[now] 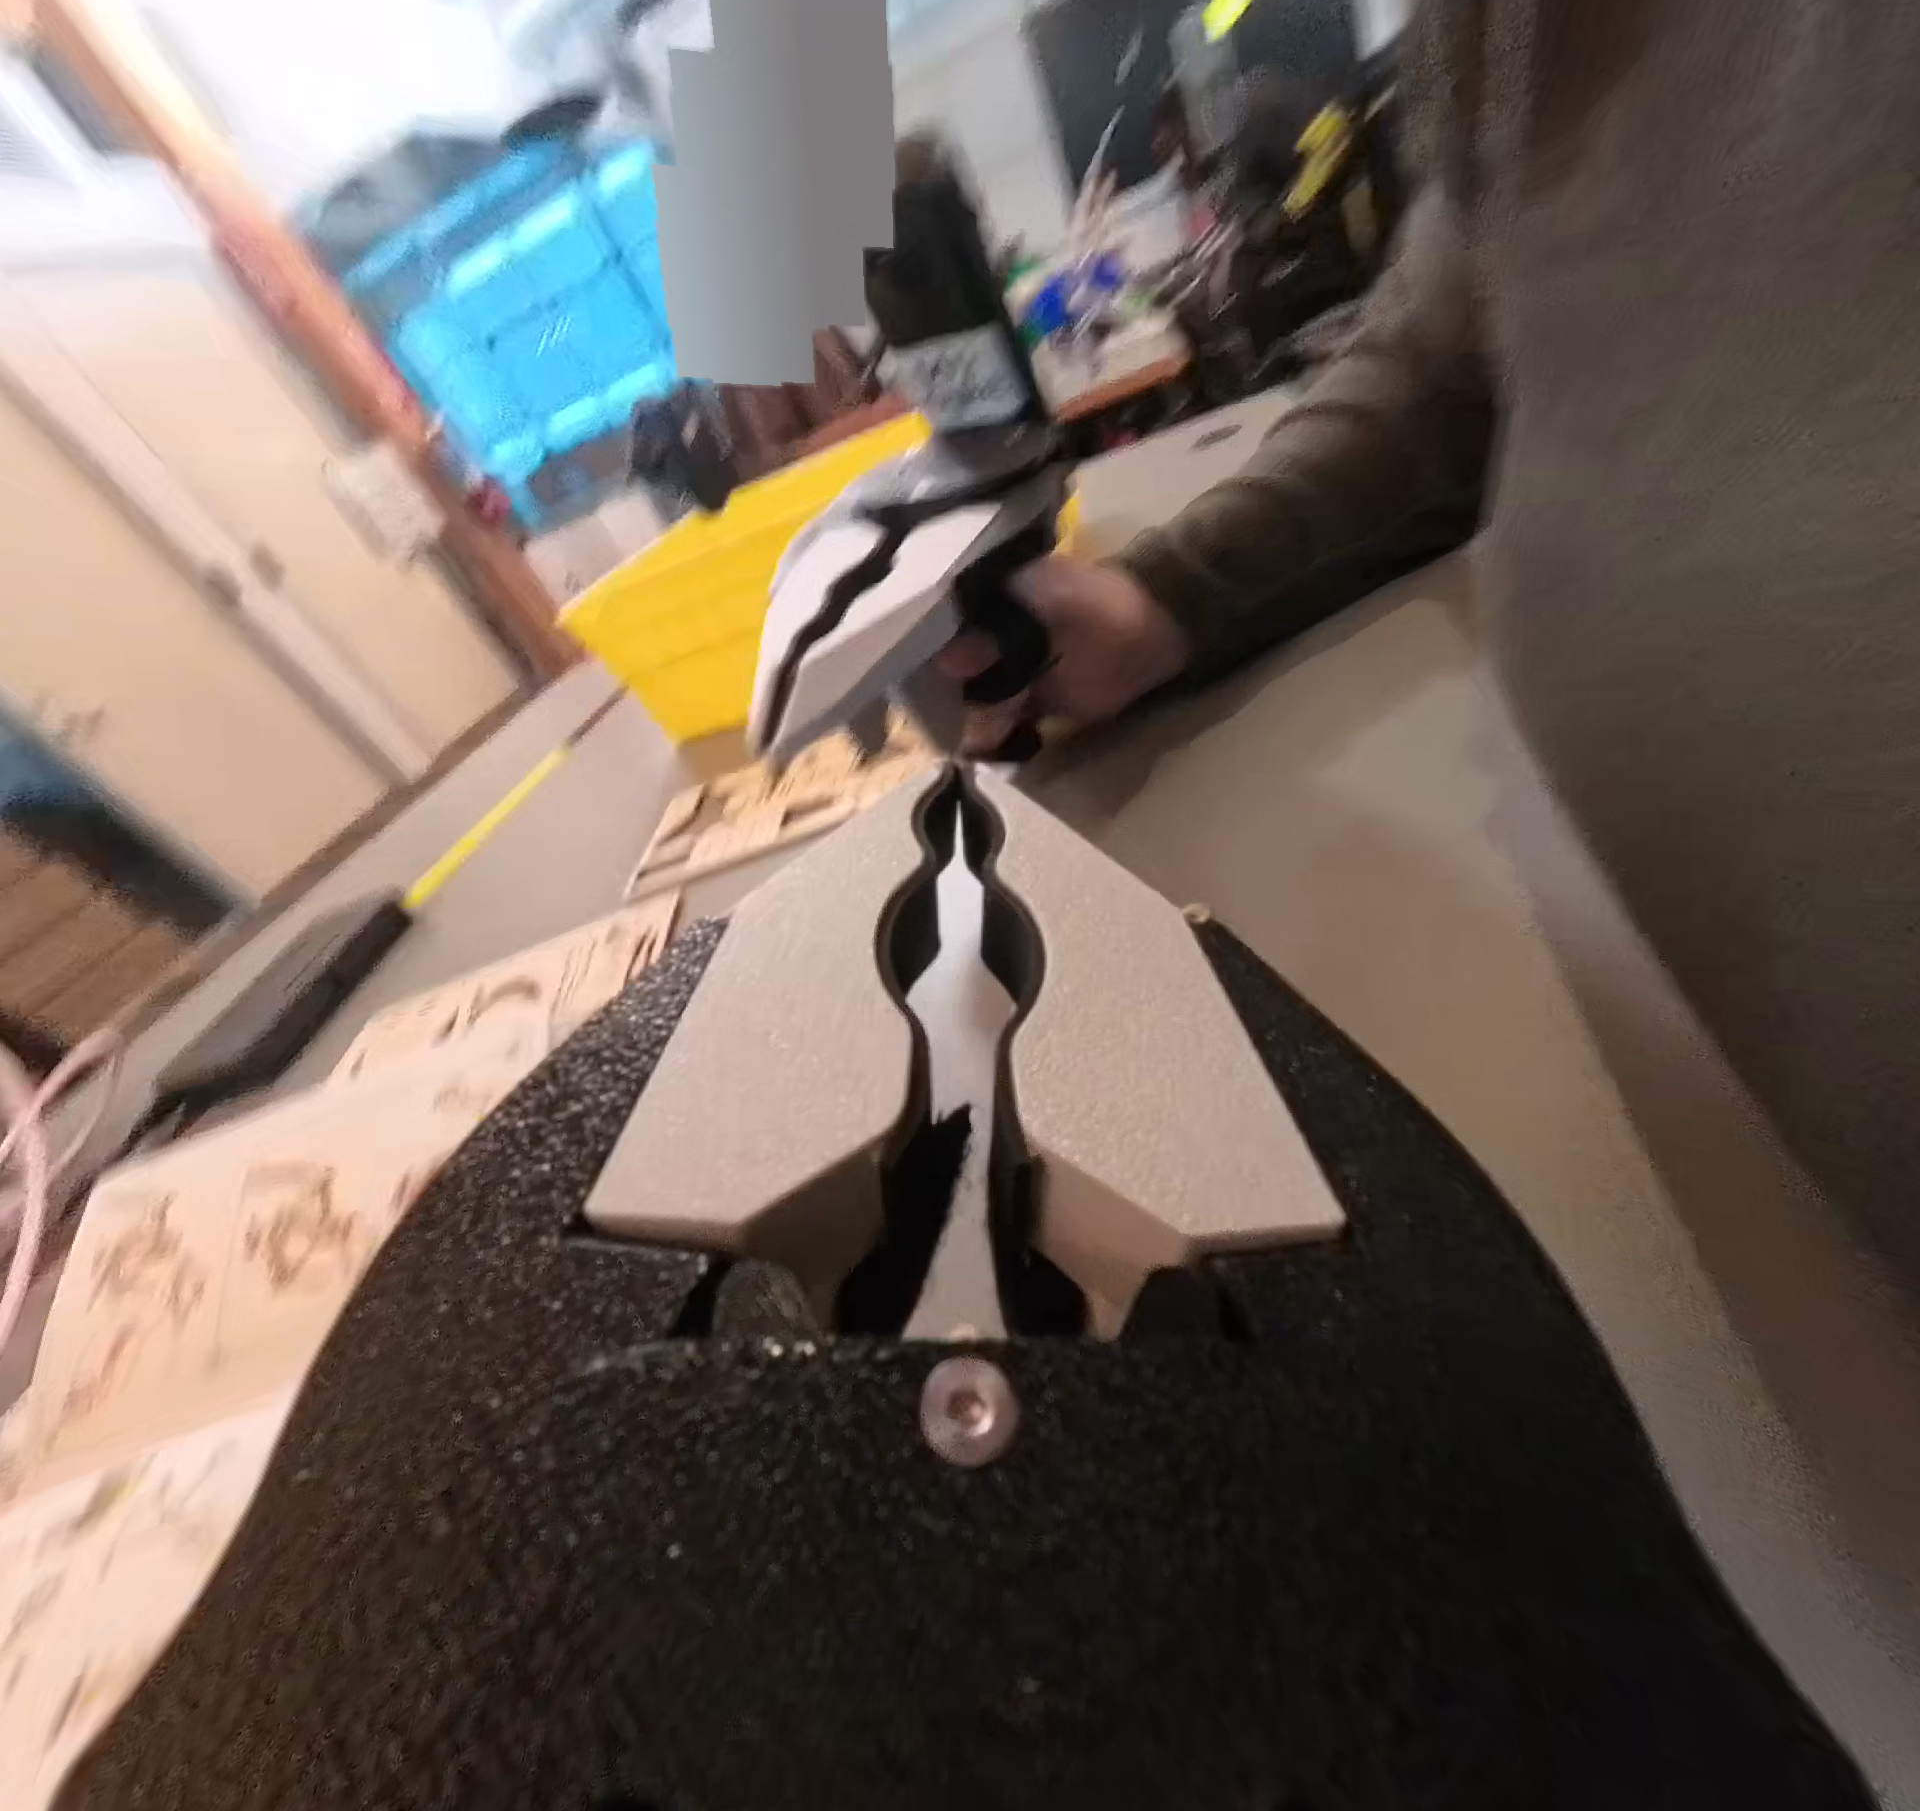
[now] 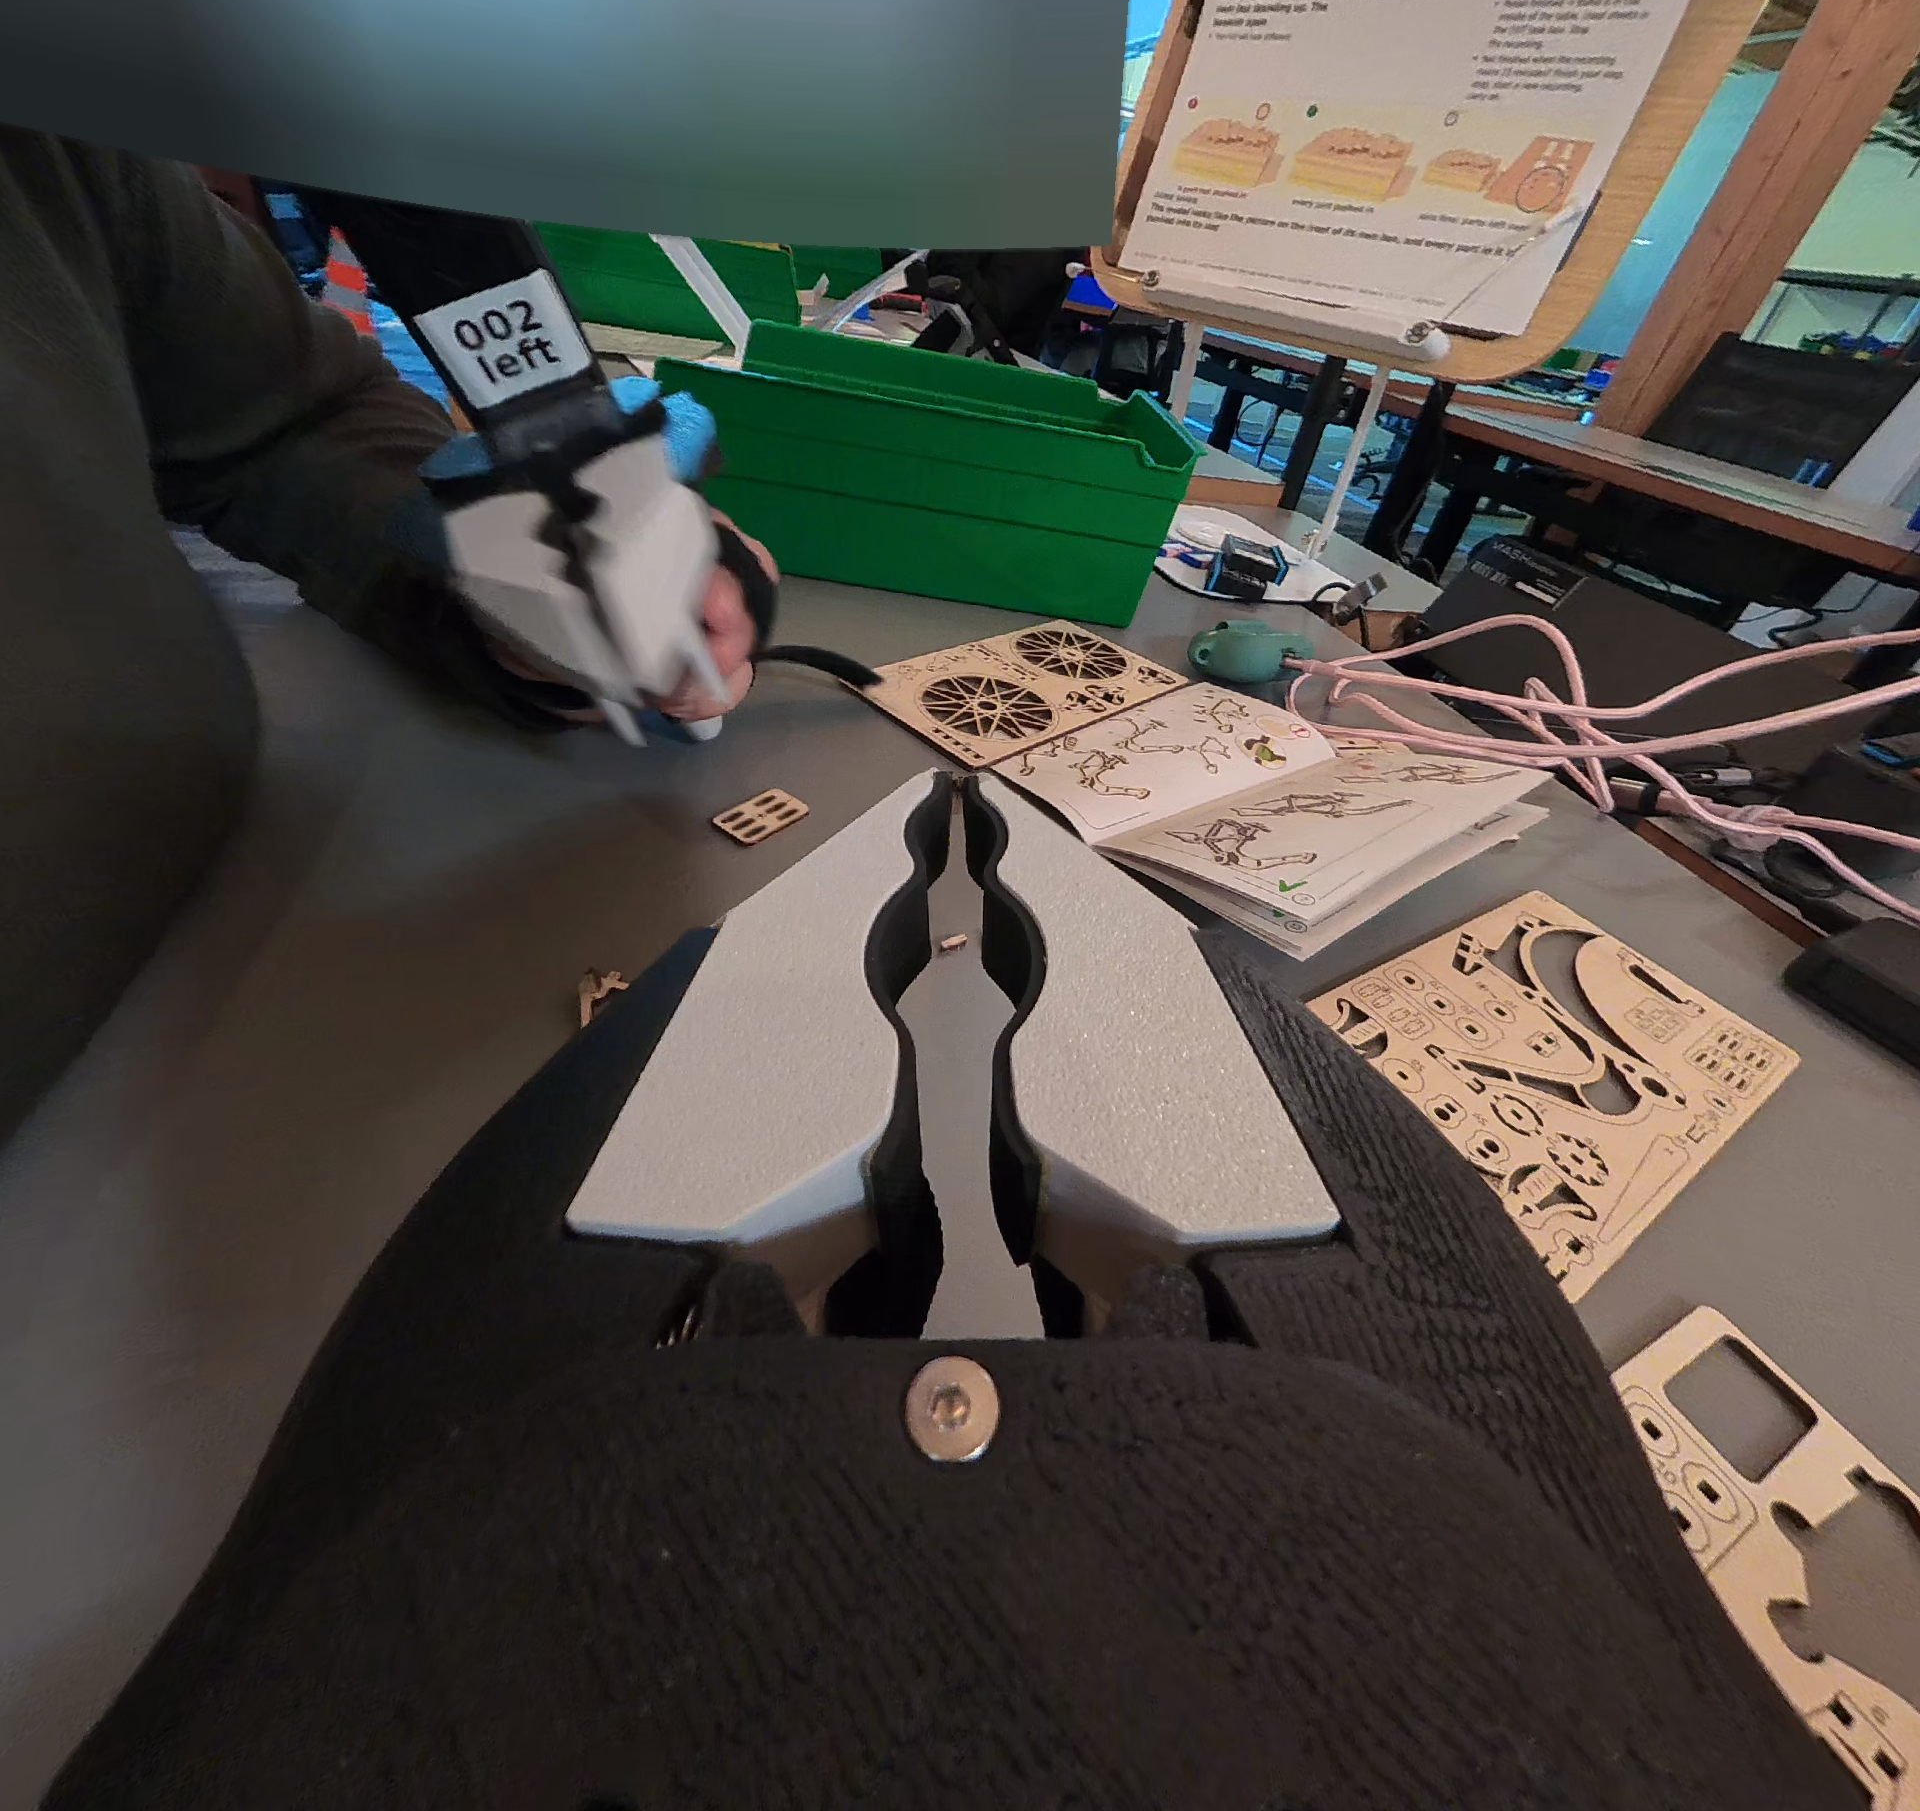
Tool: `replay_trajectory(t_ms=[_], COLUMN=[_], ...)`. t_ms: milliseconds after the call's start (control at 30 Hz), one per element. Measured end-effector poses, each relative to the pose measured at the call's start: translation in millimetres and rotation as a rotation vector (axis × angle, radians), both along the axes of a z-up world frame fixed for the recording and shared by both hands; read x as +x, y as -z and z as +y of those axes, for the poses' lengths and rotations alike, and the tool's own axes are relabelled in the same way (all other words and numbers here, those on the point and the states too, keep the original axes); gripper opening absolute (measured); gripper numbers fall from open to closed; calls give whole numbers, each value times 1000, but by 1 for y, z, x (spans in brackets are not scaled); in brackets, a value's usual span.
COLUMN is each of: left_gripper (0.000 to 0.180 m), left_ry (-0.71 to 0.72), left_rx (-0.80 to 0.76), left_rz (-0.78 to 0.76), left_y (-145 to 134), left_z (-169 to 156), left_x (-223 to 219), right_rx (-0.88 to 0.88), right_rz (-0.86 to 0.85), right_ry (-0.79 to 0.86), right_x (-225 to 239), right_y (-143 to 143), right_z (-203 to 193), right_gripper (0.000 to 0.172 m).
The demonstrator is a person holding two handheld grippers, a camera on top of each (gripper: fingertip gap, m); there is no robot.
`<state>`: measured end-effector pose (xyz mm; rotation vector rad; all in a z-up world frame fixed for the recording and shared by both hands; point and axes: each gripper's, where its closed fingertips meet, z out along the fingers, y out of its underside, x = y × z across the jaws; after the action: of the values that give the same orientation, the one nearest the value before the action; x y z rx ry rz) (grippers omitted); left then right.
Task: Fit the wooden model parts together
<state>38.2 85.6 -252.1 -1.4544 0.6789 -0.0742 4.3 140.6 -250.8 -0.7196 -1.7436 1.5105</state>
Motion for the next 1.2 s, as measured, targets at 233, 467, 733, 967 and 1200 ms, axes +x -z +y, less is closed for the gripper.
replay_trajectory(t_ms=[233, 467, 733, 967, 1200], left_gripper=[0, 6, 10, 10, 13], left_ry=[65, 147, 120, 92, 93], left_rx=[-264, -500, -647, -644, -672], left_rz=[-180, 2, 39, 47, 41], left_y=[14, 52, 77, 79, 82], left_z=[1, -7, -5, 0, -1], left_x=[-6, 20, 24, 23, 25], right_rx=[11, 97, 107, 92, 121], right_rz=[-126, -385, -586, -648, -660], right_ry=[-128, -289, -313, -300, -298], right_x=[16, 36, 40, 39, 40], right_y=[4, 42, 70, 76, 80], right_z=[3, -9, -14, -11, -12], right_gripper=[0, 0, 0, 0, 0])
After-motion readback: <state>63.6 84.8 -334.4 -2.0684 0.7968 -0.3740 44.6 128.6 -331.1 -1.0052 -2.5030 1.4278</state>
